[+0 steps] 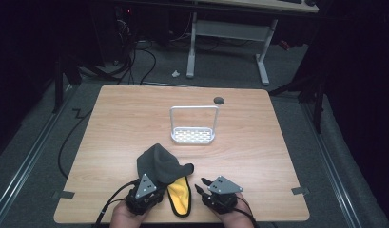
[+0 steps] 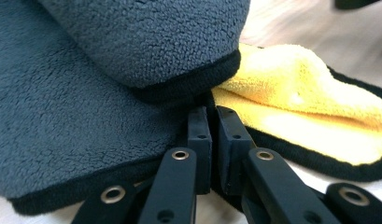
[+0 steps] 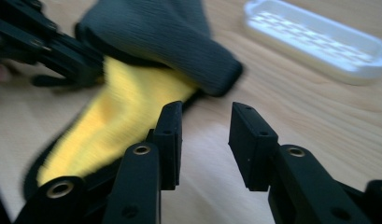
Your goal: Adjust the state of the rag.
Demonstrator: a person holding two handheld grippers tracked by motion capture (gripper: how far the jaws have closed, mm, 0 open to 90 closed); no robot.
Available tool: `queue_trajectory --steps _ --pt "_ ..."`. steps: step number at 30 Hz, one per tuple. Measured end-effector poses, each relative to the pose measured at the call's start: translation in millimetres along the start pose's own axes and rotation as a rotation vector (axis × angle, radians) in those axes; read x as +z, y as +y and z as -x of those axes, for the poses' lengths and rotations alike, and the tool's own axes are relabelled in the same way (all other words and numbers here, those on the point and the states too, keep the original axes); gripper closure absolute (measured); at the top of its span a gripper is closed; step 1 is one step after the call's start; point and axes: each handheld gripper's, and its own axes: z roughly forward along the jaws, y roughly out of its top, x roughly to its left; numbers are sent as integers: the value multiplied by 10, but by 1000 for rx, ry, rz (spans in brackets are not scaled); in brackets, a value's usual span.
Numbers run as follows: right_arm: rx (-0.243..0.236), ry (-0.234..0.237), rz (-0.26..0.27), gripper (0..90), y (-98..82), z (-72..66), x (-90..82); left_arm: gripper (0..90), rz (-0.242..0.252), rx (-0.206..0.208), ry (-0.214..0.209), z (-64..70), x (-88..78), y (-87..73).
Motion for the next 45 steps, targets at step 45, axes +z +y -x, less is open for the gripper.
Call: queue_trajectory --steps 45 --pt "44 -113 -168 854 -320 531 -103 846 219 -248 129 -840 -722 -134"
